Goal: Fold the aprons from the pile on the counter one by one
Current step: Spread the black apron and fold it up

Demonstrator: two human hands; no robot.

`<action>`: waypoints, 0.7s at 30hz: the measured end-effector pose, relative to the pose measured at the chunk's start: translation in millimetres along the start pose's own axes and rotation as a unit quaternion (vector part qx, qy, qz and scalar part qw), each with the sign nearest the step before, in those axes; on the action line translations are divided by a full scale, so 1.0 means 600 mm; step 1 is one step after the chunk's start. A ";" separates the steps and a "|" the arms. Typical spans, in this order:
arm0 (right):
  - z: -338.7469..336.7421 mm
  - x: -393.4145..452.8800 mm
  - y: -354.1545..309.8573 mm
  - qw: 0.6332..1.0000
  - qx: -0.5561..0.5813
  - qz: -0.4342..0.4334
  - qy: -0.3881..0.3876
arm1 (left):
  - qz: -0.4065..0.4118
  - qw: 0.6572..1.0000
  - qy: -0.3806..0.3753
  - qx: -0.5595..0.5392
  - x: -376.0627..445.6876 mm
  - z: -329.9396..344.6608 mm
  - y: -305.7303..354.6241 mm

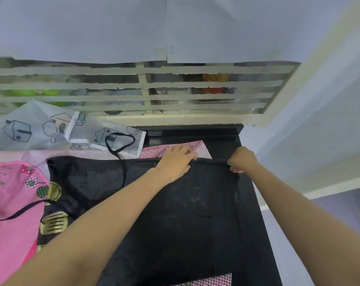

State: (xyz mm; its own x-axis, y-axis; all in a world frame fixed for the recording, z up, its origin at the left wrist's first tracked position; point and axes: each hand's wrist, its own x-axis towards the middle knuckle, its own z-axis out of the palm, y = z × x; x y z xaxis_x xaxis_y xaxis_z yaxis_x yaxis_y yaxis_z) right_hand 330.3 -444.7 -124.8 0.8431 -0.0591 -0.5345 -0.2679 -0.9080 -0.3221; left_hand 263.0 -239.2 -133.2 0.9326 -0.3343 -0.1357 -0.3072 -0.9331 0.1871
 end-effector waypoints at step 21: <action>0.009 0.009 -0.017 0.895 0.425 0.130 0.033 | -0.132 0.965 -0.018 -0.227 0.017 0.018 -0.010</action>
State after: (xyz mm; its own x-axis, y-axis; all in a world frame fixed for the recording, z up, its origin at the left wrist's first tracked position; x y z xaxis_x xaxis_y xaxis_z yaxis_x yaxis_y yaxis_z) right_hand 335.1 -433.6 -128.7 0.7197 -0.2726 -0.6385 -0.6926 -0.2183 -0.6875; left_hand 272.3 -238.6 -145.9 0.9574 -0.1044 -0.2694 0.0629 -0.8349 0.5468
